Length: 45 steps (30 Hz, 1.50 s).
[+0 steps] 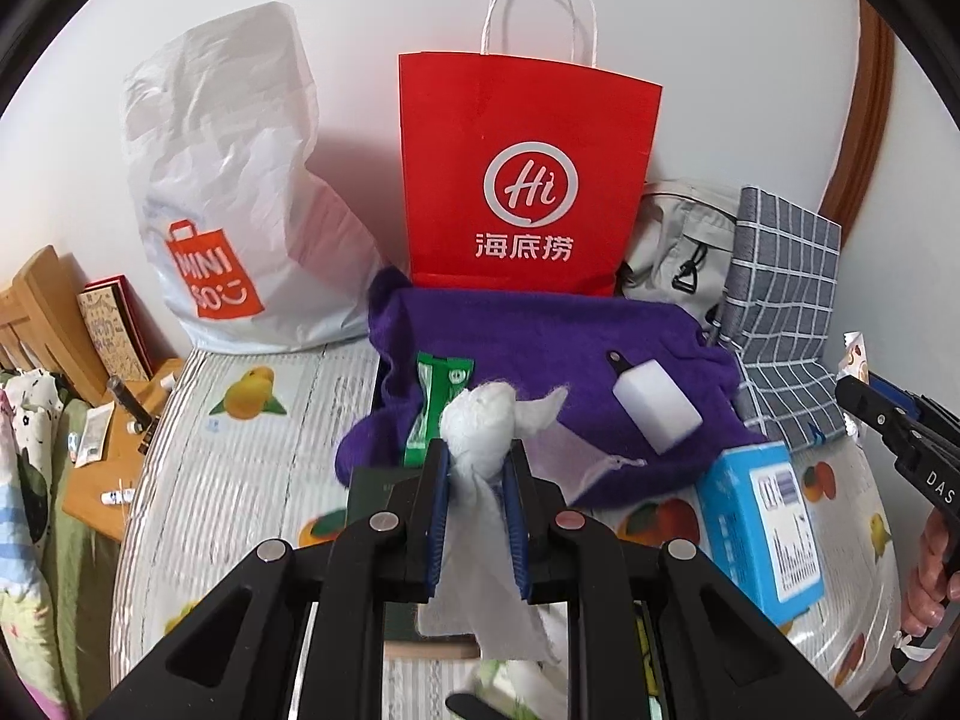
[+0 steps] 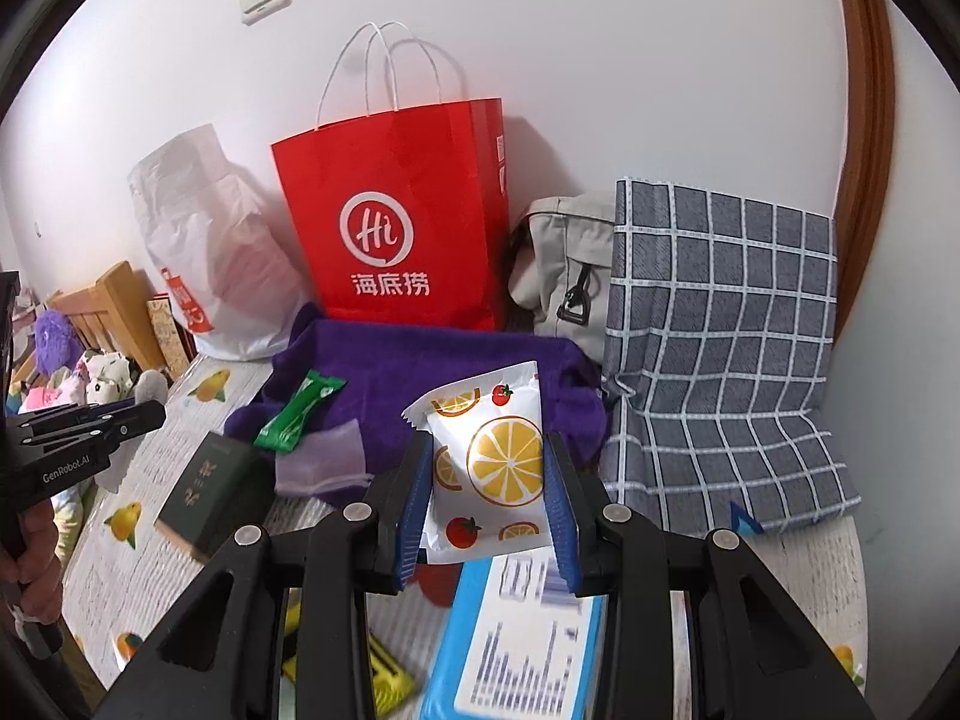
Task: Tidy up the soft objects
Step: 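Carry the snack packet in the right tool and the tissue in the left tool to the towel, then open the right tool to drop the snack packet on the towel while the left tool releases the tissue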
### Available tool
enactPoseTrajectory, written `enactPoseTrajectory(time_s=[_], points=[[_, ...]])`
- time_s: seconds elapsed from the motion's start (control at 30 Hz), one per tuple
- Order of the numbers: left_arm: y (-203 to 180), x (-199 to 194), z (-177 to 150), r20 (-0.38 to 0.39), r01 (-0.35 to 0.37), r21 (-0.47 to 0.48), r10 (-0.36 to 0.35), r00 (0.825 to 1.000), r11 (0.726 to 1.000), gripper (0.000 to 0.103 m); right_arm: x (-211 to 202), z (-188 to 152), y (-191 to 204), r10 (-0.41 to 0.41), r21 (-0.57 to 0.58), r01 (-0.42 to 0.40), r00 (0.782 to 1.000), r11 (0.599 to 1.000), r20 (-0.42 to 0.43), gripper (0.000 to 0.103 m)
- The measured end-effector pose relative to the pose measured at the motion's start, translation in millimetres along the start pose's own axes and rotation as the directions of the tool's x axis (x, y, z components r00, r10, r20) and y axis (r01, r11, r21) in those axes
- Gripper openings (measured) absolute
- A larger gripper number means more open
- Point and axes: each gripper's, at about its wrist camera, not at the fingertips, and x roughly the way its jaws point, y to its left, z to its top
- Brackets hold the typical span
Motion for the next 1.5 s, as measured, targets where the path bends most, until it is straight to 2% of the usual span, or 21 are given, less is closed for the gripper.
enactPoseTrajectory(time_s=[0.33,0.57,0.8,0.9,1.03,1.17,1.5], points=[[-4,38,26,-0.026,0.007,-0.018,-0.008,1.0,1.0,0.017,49,30,-4,0.027,0.017,-0.027,0.999,0.999,-0.025,0.036],[-2,65,45,-0.045,-0.005,-0.026,0.004,0.999,1.0,0.017,81,41,-4,0.031,-0.03,-0.032,0.999,0.999,-0.023,0.036],[-2,102,56,-0.065,0.02,-0.023,-0.022,0.998,1.0,0.017,123,36,-22,0.05,-0.011,-0.051,0.994,0.999,-0.102,0.036],[2,120,56,-0.079,0.037,-0.05,-0.041,0.996,0.998,0.017,139,31,-31,0.04,-0.002,-0.041,0.989,0.999,-0.144,0.036],[8,145,51,-0.134,0.065,-0.065,-0.073,0.988,0.996,0.017,157,24,-41,0.07,0.042,-0.062,0.978,0.997,-0.195,0.036],[11,154,50,-0.147,0.064,-0.056,-0.072,0.987,0.996,0.017,170,18,-42,0.115,0.074,-0.101,0.969,0.992,-0.221,0.036],[14,171,45,-0.193,0.088,-0.064,-0.099,0.976,0.994,0.017,191,8,-39,0.104,0.08,-0.084,0.954,0.993,-0.281,0.037]])
